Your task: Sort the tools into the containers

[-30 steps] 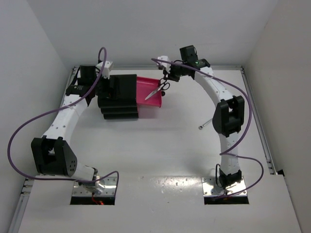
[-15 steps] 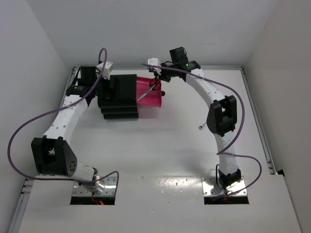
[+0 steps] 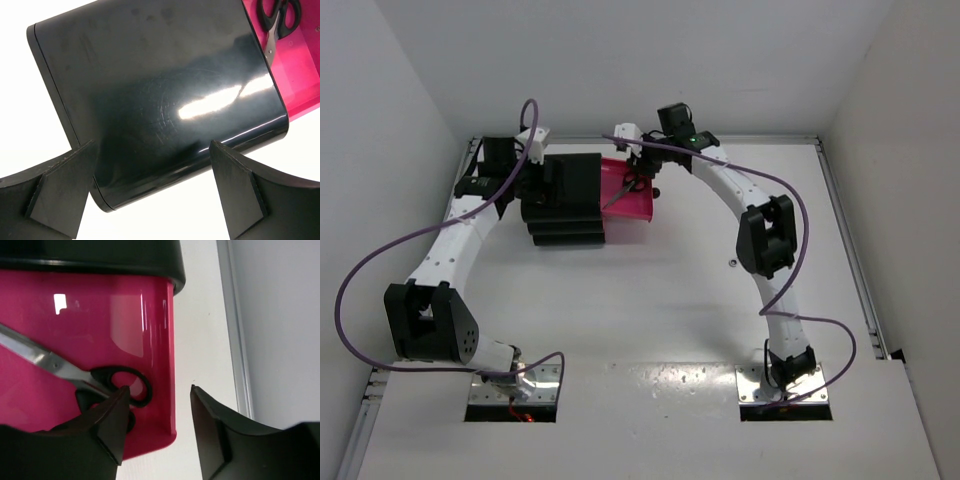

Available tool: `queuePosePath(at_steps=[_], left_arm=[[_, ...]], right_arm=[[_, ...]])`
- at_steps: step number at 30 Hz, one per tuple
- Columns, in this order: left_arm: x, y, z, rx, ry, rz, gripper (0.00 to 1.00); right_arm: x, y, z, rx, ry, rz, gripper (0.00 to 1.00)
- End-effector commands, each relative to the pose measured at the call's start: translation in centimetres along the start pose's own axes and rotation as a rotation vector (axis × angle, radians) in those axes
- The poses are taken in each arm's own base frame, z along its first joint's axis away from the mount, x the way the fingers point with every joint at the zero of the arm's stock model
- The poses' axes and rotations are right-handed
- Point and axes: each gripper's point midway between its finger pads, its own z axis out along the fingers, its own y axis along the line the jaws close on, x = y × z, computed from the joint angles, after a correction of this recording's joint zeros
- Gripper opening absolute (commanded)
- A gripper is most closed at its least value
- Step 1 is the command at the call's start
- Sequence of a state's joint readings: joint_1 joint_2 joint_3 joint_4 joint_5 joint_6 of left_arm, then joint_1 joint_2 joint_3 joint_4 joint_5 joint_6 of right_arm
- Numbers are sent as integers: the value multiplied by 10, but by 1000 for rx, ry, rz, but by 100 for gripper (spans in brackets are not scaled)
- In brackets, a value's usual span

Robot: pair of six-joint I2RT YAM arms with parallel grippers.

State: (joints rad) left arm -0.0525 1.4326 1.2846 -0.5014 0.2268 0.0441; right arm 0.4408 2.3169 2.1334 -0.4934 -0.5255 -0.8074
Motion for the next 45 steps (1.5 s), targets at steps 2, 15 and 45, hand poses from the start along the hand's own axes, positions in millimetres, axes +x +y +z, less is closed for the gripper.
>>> queuePosePath(at_steps=[2,15,45], left_arm=[[-8,7,-5,-20,-36,5,99],[-68,39,-60,-149,-267,-51,99],[21,136,-22,-340,-104,-279,99]], right_arm=[[-52,-30,-7,122,-94,-35,56],[-21,-116,-156,551,-221,777,54],[75,62,-46,-11,-126,1464,46]])
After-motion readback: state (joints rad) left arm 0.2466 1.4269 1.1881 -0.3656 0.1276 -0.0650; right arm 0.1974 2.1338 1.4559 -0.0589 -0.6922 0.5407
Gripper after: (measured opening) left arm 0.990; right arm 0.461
